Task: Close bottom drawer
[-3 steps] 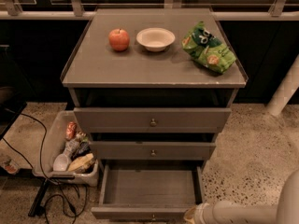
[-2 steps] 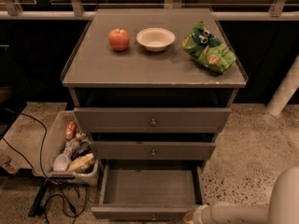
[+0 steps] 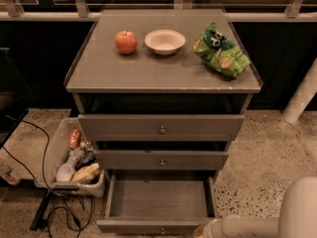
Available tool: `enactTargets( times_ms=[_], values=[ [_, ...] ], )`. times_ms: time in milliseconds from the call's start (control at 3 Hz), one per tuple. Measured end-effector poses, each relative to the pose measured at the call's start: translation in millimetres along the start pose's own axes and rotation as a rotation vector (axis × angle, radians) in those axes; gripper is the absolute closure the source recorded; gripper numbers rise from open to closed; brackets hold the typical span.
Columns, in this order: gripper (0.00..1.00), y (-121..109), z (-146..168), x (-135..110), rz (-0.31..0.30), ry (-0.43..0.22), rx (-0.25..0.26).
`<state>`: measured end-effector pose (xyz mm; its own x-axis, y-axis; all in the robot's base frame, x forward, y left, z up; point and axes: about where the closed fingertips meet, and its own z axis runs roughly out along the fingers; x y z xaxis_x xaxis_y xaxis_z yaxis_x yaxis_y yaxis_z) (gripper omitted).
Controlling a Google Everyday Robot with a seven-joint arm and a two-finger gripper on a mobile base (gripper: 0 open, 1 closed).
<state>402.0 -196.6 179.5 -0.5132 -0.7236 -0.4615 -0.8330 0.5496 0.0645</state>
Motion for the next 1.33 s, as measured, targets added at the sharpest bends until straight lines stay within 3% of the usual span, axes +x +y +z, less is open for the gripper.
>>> enactTargets(
  times_ms=[1000,1333],
  values=[
    [0.13,-3.4,10.9,-5.9,-0.013,-0.022,-0.006],
    [0.08,3.4,11.3,-5.1,-0.013,-0.023,-0.006]
  ],
)
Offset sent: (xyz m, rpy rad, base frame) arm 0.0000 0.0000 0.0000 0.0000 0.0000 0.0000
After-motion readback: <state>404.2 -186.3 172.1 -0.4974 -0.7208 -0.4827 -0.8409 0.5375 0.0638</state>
